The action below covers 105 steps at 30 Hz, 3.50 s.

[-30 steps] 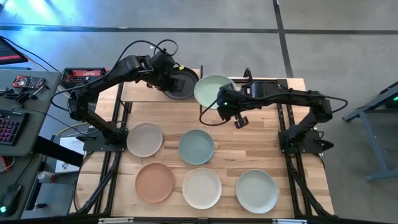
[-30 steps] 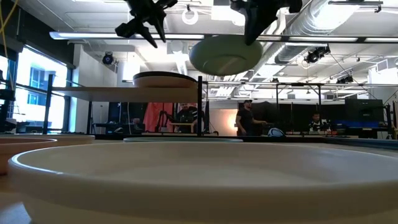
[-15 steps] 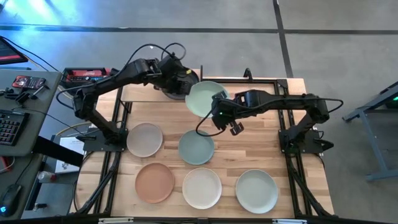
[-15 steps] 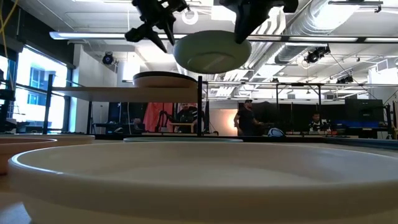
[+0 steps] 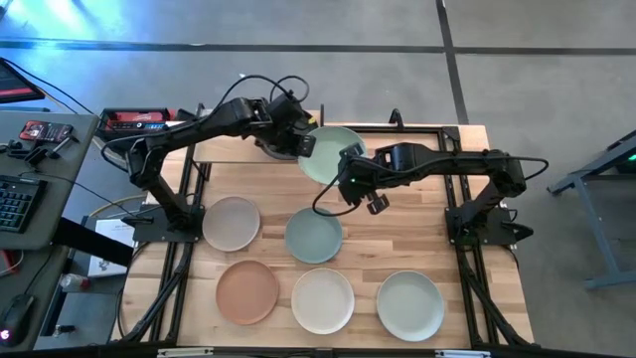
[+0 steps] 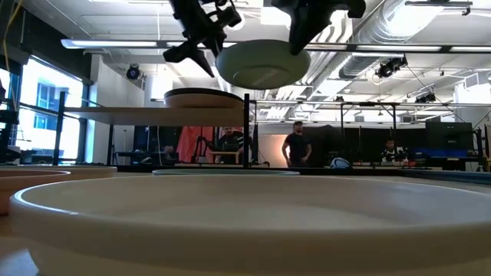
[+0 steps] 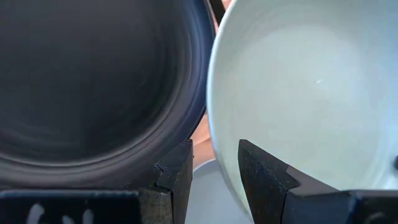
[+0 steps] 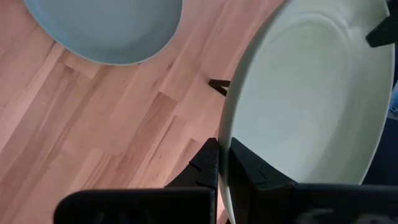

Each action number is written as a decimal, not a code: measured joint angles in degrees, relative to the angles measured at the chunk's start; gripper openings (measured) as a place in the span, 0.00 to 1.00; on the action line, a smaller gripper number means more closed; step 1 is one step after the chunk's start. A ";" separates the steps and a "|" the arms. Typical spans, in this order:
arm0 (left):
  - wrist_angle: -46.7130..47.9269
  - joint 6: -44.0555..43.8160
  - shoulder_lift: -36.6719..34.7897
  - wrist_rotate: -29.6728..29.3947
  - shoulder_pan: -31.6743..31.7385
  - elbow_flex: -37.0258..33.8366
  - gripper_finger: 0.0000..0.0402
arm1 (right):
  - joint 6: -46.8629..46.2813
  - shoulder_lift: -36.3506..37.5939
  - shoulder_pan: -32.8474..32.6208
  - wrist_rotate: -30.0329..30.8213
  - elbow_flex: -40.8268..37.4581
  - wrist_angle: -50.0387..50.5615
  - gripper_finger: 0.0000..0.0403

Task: Place and stack plates onto a shelf
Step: Stack the light green plate into the black plate on the shelf

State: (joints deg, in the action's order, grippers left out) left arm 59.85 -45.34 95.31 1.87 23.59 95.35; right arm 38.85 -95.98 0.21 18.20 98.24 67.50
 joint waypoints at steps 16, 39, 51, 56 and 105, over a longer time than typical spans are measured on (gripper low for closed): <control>-0.28 3.35 1.51 0.74 -0.12 -0.02 0.13 | 0.20 0.00 0.00 0.79 0.00 0.44 0.00; 0.59 4.30 1.46 -0.01 0.49 0.00 0.01 | -3.13 0.00 -1.01 6.51 -0.04 0.82 0.17; 4.13 6.27 -3.74 -0.64 5.87 -0.07 0.01 | -4.33 2.62 -0.81 10.59 -0.04 2.91 0.35; 5.95 6.81 -6.22 -1.13 10.07 -0.07 0.01 | -4.50 3.59 -0.81 10.46 -0.04 3.01 0.35; 11.83 9.93 -0.85 -1.51 23.21 -0.02 0.05 | -7.37 4.13 -0.83 9.44 -0.04 4.34 0.35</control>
State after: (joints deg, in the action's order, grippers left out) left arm 71.68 -35.41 94.45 0.36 46.80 95.33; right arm 31.48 -91.85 -0.62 27.64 98.19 71.84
